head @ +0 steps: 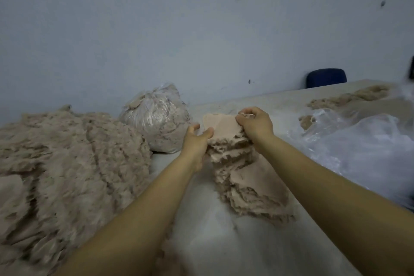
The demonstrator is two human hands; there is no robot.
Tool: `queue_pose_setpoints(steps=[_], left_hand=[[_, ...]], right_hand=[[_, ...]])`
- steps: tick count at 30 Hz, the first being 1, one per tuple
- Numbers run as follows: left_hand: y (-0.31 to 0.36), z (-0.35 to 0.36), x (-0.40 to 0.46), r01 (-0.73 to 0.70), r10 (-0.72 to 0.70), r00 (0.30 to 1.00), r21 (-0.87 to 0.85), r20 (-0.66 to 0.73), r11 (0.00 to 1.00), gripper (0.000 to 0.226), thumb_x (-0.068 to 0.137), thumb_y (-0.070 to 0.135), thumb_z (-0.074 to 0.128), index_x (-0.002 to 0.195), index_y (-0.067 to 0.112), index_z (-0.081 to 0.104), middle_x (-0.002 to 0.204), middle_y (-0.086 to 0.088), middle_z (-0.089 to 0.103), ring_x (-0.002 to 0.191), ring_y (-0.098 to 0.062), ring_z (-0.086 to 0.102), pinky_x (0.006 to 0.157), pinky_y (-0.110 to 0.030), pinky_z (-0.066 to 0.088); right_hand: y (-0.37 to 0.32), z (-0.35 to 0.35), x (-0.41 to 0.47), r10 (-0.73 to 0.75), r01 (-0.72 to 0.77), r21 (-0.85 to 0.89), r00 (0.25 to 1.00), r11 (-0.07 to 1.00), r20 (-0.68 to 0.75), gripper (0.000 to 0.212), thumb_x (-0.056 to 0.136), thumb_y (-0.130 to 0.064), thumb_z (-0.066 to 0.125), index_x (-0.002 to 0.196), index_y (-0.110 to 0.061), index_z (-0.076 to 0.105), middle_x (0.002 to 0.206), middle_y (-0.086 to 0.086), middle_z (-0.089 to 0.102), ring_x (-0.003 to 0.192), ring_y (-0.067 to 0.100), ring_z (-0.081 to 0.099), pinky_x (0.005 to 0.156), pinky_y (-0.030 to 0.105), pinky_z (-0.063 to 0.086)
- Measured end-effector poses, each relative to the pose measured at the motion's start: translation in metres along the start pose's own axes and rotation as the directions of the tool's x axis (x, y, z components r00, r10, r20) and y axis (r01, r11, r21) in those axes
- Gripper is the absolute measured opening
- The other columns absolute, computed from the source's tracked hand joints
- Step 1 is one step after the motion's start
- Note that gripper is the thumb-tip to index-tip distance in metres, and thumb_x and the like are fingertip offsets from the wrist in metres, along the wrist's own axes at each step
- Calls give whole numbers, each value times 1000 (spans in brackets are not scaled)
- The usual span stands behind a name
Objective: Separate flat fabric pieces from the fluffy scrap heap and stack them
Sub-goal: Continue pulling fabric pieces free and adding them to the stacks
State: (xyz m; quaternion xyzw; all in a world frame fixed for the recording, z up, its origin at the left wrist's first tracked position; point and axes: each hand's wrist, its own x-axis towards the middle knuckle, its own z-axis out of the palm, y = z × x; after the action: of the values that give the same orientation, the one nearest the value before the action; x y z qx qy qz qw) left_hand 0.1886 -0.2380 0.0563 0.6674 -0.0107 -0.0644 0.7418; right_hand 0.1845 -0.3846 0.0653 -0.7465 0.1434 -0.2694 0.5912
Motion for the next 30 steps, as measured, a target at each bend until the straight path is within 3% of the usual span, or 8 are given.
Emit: queue_pose_setpoints(steps=[4,8,10,14,18,22,27,30], left_hand=[[-25,10,31,9,-3,1000,173,-31,985,49,94,23,56,138,17,34,132,-23,51,111,-42,55,83,-45,50],[-52,11,36,76,-70,997,193,-34,978,27,93,19,58,115,17,43,115,-22,60,85,-28,58,79,-42,53],[-59,12,36,83,-75,996,175,-48,981,20,92,17,59,106,18,45,106,-19,61,80,-27,59,70,-38,53],[-73,10,32,103,-100,995,204,-27,973,15,91,5,55,103,11,50,103,-21,61,88,-31,62,81,-46,53],[-80,4,32,136,-138,990,140,6,981,16,92,7,54,107,7,55,106,-24,63,85,-31,62,83,-45,52],[-66,-1,28,74,-69,997,178,-35,981,26,91,21,60,115,12,55,115,-20,62,94,-31,62,85,-43,51],[-54,-2,24,154,-169,985,261,34,953,67,94,45,49,150,27,16,152,-5,30,134,-29,36,91,-35,33],[-56,10,19,200,-220,969,172,109,965,64,97,52,35,150,18,21,151,-11,33,133,-31,40,106,-40,36]], right_hand=[[20,6,28,-68,77,-373,997,925,37,17,94,-20,53,107,-18,64,113,7,62,88,17,56,77,27,41],[45,17,20,-224,354,-619,934,701,279,29,98,-30,47,122,-26,61,132,3,55,125,24,46,105,42,33],[55,24,12,-156,426,-627,885,652,440,34,98,-38,43,127,-30,59,136,-1,54,127,23,45,106,46,31],[84,27,-4,74,437,-732,832,523,550,47,100,-51,26,142,-34,40,143,6,42,132,29,34,109,53,25],[87,24,-12,118,404,-765,844,502,523,53,98,-58,20,147,-39,26,152,2,28,139,27,20,109,61,11],[66,22,-10,78,371,-737,865,564,496,51,97,-59,24,144,-39,32,151,3,31,139,28,22,108,62,8],[52,18,-8,77,371,-744,868,556,490,52,97,-60,21,144,-42,32,156,3,25,141,31,20,112,58,10],[54,20,-7,155,336,-760,857,556,492,53,99,-56,18,148,-39,24,159,4,17,142,34,15,113,54,14]])
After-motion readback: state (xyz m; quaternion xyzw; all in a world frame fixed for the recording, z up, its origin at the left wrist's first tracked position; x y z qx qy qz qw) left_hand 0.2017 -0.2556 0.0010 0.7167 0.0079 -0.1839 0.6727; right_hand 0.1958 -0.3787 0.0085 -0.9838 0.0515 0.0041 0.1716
